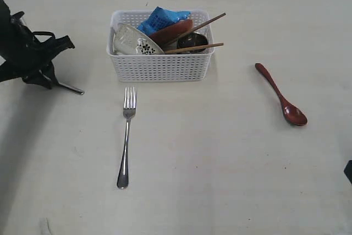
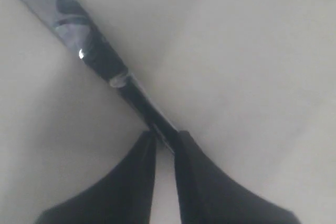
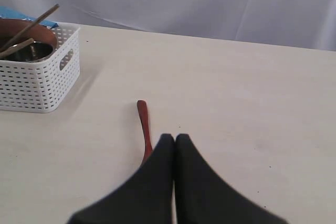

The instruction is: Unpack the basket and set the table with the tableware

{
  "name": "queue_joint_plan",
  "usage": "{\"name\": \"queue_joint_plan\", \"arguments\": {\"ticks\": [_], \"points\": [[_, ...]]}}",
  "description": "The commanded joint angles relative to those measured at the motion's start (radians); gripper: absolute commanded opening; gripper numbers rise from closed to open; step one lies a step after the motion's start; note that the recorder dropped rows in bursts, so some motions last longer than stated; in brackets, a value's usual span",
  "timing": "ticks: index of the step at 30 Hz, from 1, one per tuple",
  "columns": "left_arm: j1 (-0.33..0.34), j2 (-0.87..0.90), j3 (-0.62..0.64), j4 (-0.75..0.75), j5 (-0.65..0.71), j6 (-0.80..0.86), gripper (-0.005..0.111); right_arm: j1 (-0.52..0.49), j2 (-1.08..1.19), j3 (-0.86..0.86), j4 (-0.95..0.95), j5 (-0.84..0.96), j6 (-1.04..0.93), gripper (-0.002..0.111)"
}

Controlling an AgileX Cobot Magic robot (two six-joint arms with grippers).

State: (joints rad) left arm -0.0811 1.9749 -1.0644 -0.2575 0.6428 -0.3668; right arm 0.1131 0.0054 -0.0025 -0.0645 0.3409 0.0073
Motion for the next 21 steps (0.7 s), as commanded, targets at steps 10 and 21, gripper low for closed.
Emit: {"name": "queue_joint_plan", "arguments": {"ticks": [10, 21], "points": [[-0.001, 0.082, -0.075, 0.094, 0.23, 0.405, 0.0, -0.007, -0.005, 0.003, 0.0, 0.001, 0.006, 0.0], [0.021, -0.085, -0.075, 0.101, 0.11, -0.257, 0.012, -0.007, -0.005, 0.003, 0.0, 0.001, 0.006, 0.0]]}}
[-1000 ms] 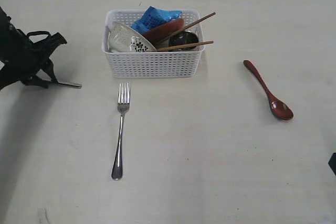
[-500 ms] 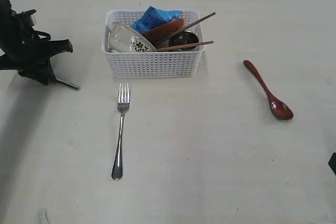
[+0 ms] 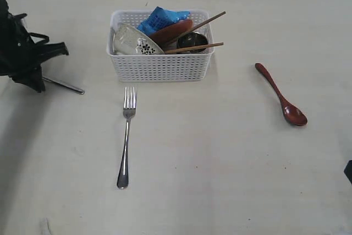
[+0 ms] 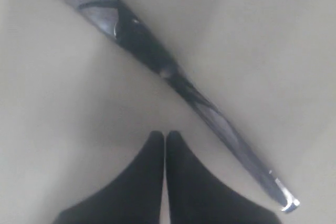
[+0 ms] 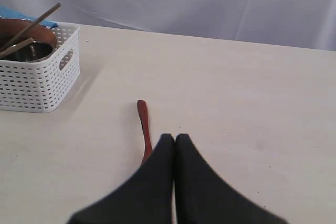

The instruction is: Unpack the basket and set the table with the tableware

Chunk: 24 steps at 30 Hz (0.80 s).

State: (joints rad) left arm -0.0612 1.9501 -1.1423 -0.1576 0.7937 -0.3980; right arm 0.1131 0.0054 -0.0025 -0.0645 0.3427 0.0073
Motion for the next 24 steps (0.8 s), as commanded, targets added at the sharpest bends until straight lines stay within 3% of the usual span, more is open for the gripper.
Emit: {"name": "queue_joint_plan", "arguments": {"ticks": [1, 5, 8, 12, 18, 24], "points": [[-0.004, -0.072, 0.003, -0.007, -0.057, -0.255, 0.019, -0.007, -0.005, 0.003, 0.0, -0.001, 0.006, 0.0], [-0.021, -0.074, 0.005, -0.031, -0.093, -0.3, 0.055, -0.007, -0.005, 0.003, 0.0, -0.001, 0.006, 0.0], [-0.026, -0.055, 0.007, -0.03, -0.102, -0.306, 0.068, -0.007, -0.005, 0.003, 0.0, -0.001, 0.006, 0.0], [-0.026, -0.039, 0.038, -0.03, -0.13, -0.354, 0.062, -0.007, -0.005, 0.003, 0.0, -0.001, 0.006, 0.0], [-0.026, -0.039, 0.118, -0.03, -0.229, -0.402, 0.041, -0.007, -0.005, 0.003, 0.0, -0.001, 0.006, 0.0], [-0.026, -0.022, 0.126, -0.03, -0.256, -0.409, 0.041, -0.007, -0.005, 0.003, 0.0, -0.001, 0.006, 0.0]]}}
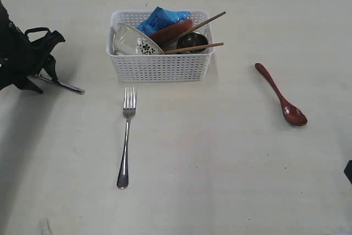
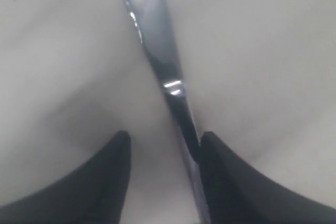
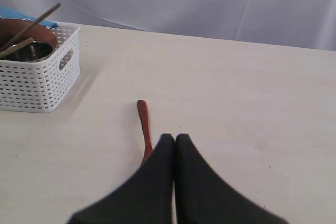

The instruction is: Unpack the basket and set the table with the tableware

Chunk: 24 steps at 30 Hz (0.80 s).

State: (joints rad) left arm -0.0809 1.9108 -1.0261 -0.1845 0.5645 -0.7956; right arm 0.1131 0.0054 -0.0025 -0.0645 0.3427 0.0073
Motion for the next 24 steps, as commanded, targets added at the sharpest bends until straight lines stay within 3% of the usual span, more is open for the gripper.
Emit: {"name": "queue_joint_plan", "arguments": {"ticks": [1, 9, 12, 15, 20, 24], "points": [[-0.006, 0.022, 0.01, -0.008, -0.031, -0.012, 0.041, -0.007, -0.005, 0.003, 0.0, -0.001, 0.006, 0.0], [-0.006, 0.09, 0.004, -0.077, -0.044, 0.079, 0.037, -0.007, -0.005, 0.003, 0.0, -0.001, 0.006, 0.0], [-0.006, 0.119, -0.018, -0.077, -0.006, 0.151, 0.022, -0.007, -0.005, 0.003, 0.0, -0.001, 0.006, 0.0], [-0.006, 0.151, -0.053, -0.077, 0.058, 0.275, 0.0, -0.007, -0.005, 0.003, 0.0, -0.001, 0.006, 0.0], [-0.012, 0.229, -0.125, -0.073, 0.225, 0.584, 0.0, -0.007, -0.005, 0.003, 0.0, -0.001, 0.006, 0.0], [-0.066, 0.218, -0.125, 0.056, 0.268, 0.638, 0.0, -0.007, -0.005, 0.003, 0.0, -0.001, 0.006, 0.0]]}}
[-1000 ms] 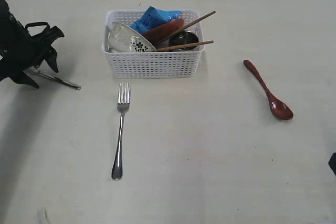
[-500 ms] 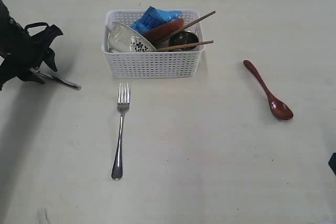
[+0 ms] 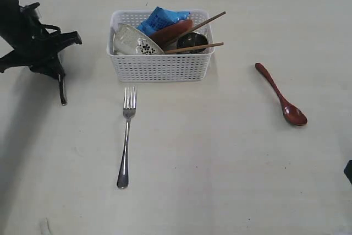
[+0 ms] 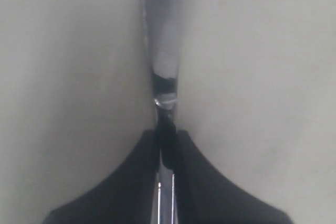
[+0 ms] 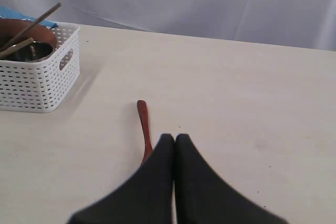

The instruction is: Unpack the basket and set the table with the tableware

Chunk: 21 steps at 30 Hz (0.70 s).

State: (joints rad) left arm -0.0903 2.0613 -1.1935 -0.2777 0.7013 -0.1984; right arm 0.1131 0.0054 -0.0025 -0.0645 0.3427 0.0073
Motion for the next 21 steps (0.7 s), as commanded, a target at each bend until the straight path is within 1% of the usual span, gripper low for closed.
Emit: {"name": "queue_joint_plan", "arguments": {"ticks": [1, 3, 5, 6, 9, 12, 15, 18, 21], "points": [[-0.089, 0.065, 0.046, 0.195, 0.148, 0.041, 0.0, -0.007, -0.005, 0.003, 0.0, -0.001, 0.006, 0.0], [-0.152, 0.067, 0.046, 0.23, 0.188, 0.039, 0.0, -0.007, -0.005, 0.003, 0.0, -0.001, 0.006, 0.0], [-0.223, 0.067, 0.066, 0.23, 0.19, -0.039, 0.0, -0.007, -0.005, 0.003, 0.0, -0.001, 0.006, 0.0], [-0.243, 0.067, 0.079, 0.23, 0.187, -0.075, 0.0, -0.007, -0.005, 0.003, 0.0, -0.001, 0.006, 0.0], [-0.311, 0.063, 0.139, 0.23, 0.148, -0.151, 0.0, -0.007, -0.005, 0.003, 0.0, -0.001, 0.006, 0.0], [-0.374, 0.04, 0.206, 0.227, 0.077, -0.205, 0.0, -0.007, -0.005, 0.003, 0.0, -0.001, 0.006, 0.0], [-0.425, -0.017, 0.275, 0.211, 0.001, -0.276, 0.0, -0.007, -0.005, 0.003, 0.0, -0.001, 0.006, 0.0], [-0.47, -0.08, 0.348, 0.175, -0.048, -0.305, 0.0, -0.007, -0.005, 0.003, 0.0, -0.001, 0.006, 0.0], [-0.492, -0.13, 0.424, 0.127, -0.08, -0.339, 0.0, -0.007, -0.005, 0.003, 0.0, -0.001, 0.006, 0.0]]}}
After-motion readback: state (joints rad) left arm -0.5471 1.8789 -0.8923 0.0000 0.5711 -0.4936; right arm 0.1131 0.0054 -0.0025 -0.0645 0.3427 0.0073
